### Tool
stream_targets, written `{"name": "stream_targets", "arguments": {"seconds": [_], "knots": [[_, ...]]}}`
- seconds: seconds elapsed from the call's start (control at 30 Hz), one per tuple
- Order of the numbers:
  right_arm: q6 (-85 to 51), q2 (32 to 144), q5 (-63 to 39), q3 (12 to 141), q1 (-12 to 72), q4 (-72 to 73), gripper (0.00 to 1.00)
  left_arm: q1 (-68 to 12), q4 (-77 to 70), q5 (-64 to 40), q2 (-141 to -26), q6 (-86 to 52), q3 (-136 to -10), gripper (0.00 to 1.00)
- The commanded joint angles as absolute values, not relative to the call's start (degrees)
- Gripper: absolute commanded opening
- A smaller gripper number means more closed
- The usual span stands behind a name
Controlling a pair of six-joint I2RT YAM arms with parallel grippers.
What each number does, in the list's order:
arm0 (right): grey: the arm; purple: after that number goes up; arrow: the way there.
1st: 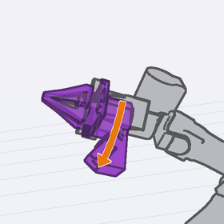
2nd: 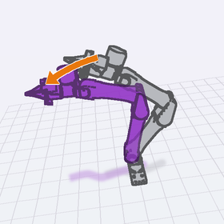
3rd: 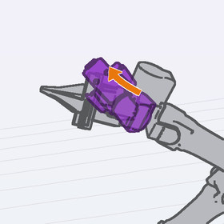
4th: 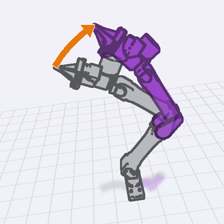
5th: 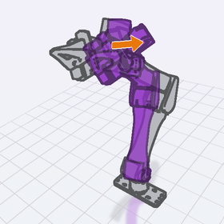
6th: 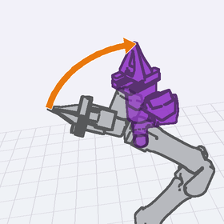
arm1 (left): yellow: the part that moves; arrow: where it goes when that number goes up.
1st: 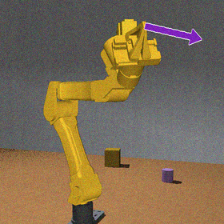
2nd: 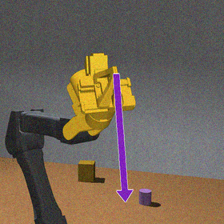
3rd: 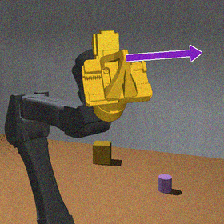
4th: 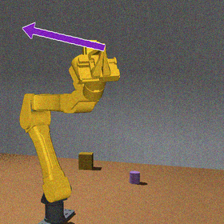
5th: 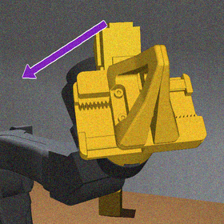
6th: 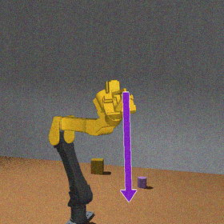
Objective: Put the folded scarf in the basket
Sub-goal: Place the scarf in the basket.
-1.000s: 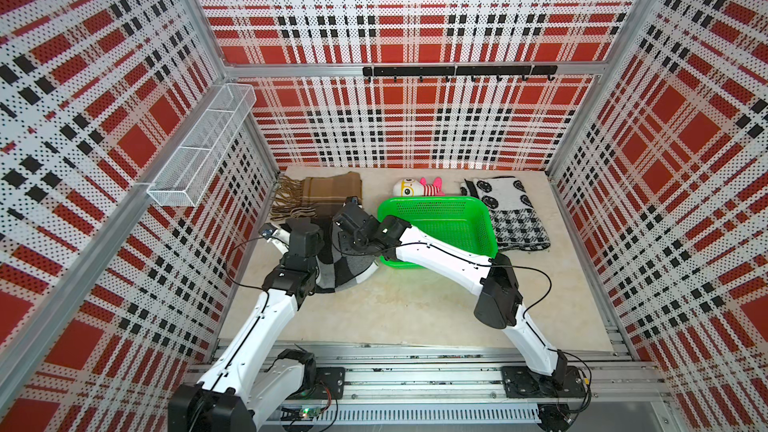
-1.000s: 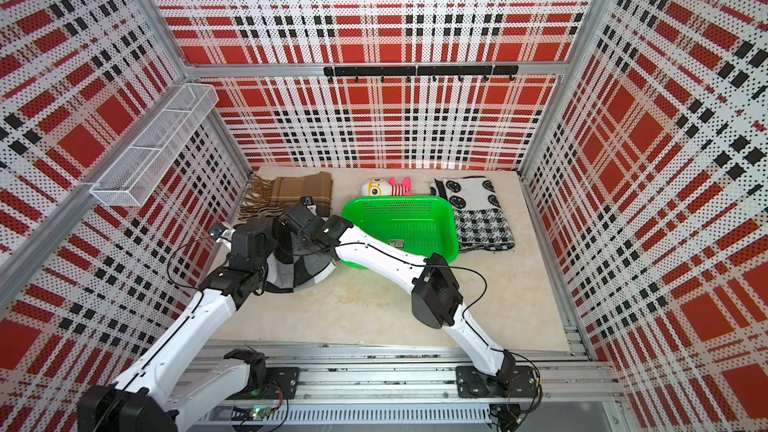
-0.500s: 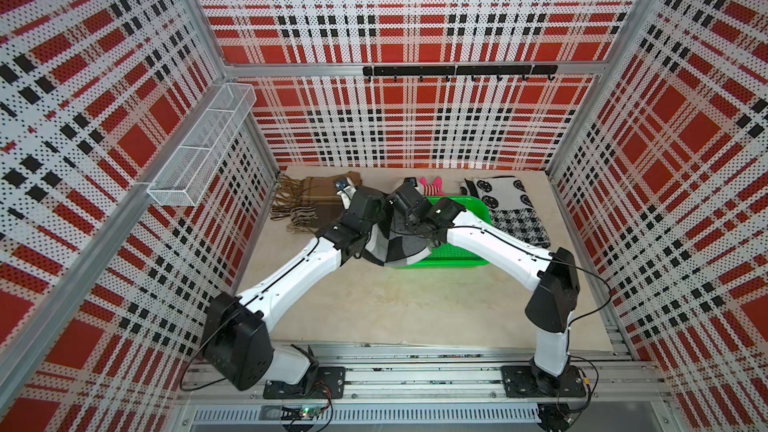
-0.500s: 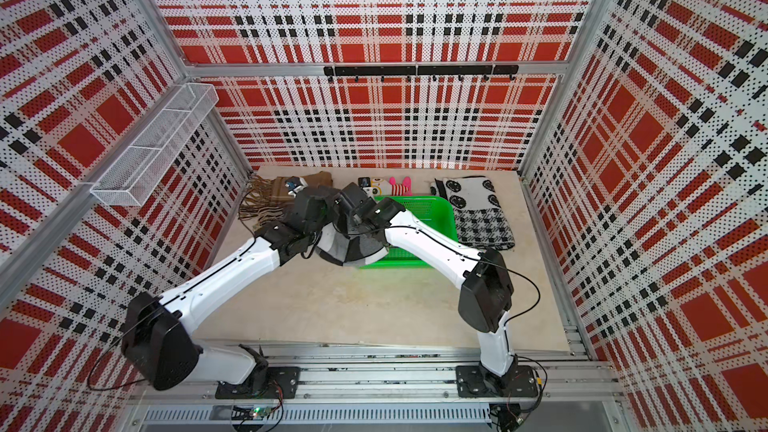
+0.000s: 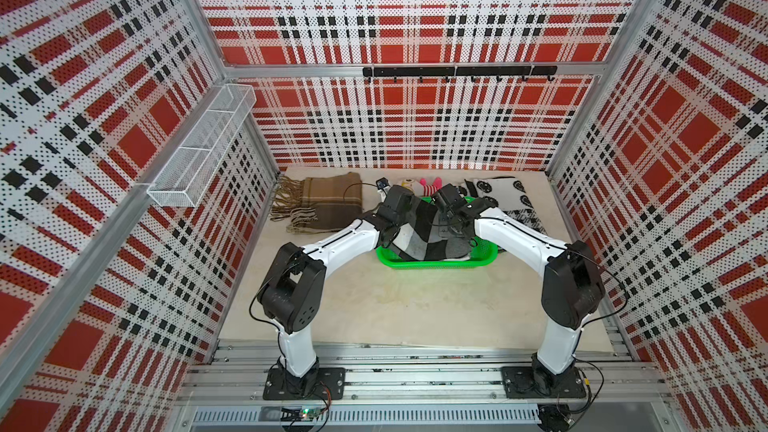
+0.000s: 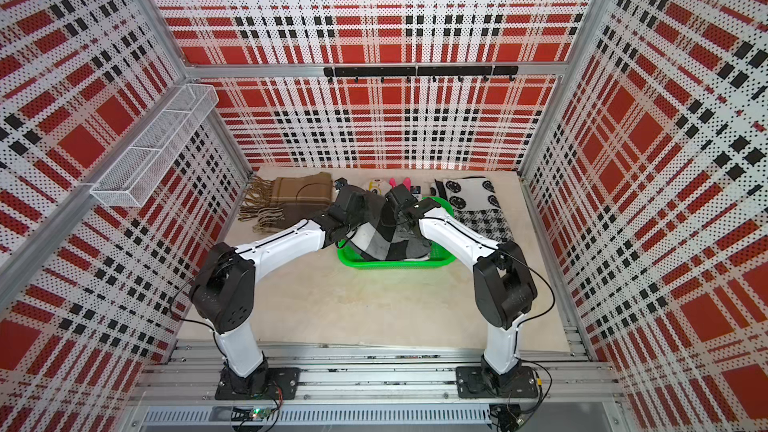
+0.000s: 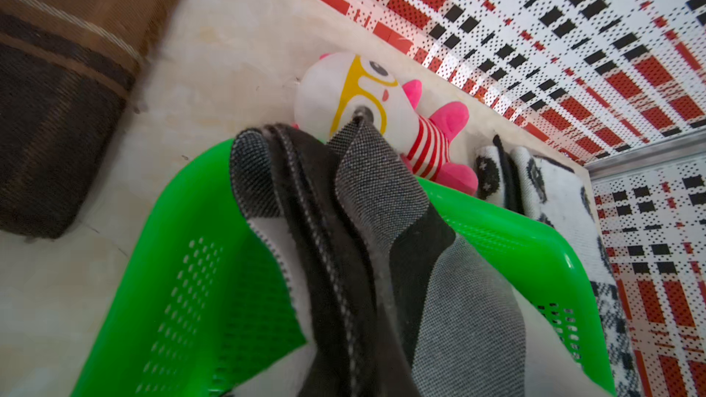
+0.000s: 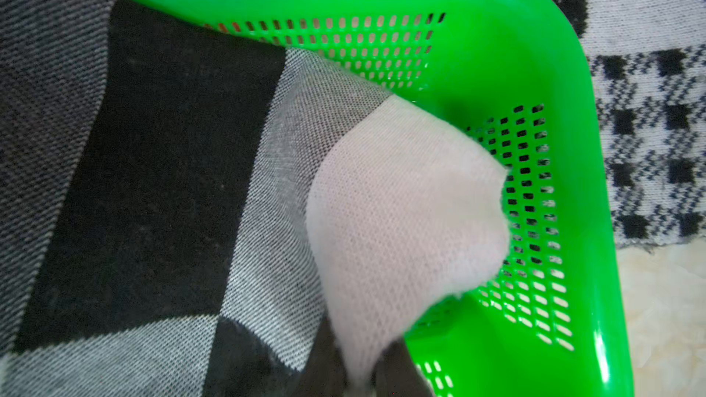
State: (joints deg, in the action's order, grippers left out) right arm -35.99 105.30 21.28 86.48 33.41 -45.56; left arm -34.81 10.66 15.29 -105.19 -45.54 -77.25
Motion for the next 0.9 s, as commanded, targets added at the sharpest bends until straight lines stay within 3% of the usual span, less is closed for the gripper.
{"name": "stream_targets", "arguments": {"seconds": [0.0,0.63,0.87], "knots": [[-34.48,103.97,22.34,86.21,31.79,-43.13,0.0,-35.16,6.86,14.38,-105.85,-45.18,-79.28,0.0],[-33.93,109.21,24.61,85.15,28.5,-42.53,0.0,-35.53,5.54,16.63,-109.49,-46.14,-73.6,0.0],[-35.09,110.83,25.05,84.19,27.96,-42.71,0.0,-35.63,5.22,18.97,-109.04,-47.0,-70.94,0.07]]}}
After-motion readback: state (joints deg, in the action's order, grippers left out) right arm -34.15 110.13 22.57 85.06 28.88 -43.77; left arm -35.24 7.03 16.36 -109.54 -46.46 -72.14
